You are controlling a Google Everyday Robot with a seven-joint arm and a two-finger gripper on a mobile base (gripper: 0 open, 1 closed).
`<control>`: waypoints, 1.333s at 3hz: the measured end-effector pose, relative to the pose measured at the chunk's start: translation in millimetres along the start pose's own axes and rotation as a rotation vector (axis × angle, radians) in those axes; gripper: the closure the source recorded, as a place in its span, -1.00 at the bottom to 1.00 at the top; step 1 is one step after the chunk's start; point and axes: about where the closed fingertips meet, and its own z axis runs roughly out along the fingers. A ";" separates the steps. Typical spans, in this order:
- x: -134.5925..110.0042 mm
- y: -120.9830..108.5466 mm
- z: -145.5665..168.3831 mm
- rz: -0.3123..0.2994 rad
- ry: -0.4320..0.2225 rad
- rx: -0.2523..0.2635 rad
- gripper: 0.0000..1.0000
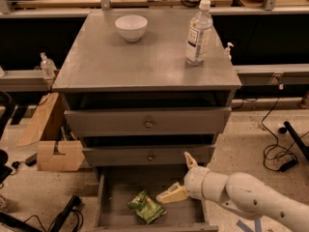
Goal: Pick green jalapeno chip bag from bottom drawer and place on counter
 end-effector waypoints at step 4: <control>76.5 29.4 87.0 -0.022 0.137 0.000 -1.00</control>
Offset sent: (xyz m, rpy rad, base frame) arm 0.0018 0.0041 -0.0372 -0.0317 -0.0286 -0.0213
